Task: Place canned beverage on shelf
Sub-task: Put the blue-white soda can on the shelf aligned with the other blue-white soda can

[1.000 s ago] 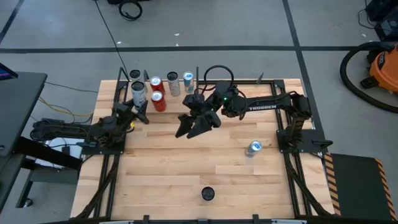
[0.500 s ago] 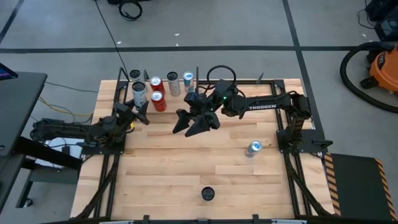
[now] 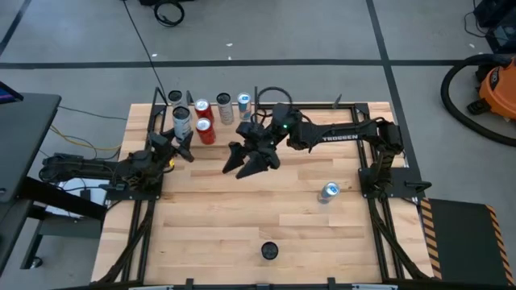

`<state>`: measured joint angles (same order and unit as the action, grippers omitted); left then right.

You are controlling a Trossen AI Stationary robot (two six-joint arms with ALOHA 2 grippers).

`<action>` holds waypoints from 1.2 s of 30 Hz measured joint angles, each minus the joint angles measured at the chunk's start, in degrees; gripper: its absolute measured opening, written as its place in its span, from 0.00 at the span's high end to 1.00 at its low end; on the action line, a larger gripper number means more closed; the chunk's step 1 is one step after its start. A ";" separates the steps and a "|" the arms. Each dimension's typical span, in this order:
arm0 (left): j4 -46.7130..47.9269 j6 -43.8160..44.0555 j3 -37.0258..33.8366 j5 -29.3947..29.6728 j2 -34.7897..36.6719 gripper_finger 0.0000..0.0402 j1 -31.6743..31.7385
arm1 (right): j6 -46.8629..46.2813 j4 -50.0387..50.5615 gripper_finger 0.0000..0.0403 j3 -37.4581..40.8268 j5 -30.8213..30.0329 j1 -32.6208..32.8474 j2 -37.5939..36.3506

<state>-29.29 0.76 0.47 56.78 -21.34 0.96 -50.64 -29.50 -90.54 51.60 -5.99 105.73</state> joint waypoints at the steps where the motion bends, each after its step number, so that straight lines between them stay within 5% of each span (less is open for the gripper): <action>1: -0.12 0.06 0.01 -1.93 0.00 0.34 0.01 | 1.20 2.45 0.22 0.00 -0.70 -0.62 0.00; 6: 0.23 -0.54 0.63 -12.52 -0.04 0.34 -0.06 | 9.81 13.32 0.22 0.02 -3.83 -4.26 0.00; 10: -0.03 0.08 0.76 -14.12 -0.02 0.34 -0.03 | 13.84 14.25 0.22 0.02 -8.46 -6.80 0.00; 19: 0.01 1.22 0.86 -19.43 -0.02 0.34 -0.31 | 13.78 13.74 0.22 0.02 -32.60 -8.26 0.02; 36: 1.87 1.87 0.98 -26.24 -0.02 0.32 -1.19 | 25.55 11.98 0.22 0.02 -24.66 -12.15 0.13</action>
<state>-27.42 2.63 1.45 30.54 -21.37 -0.23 -25.10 -17.51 -90.52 26.94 -18.14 105.86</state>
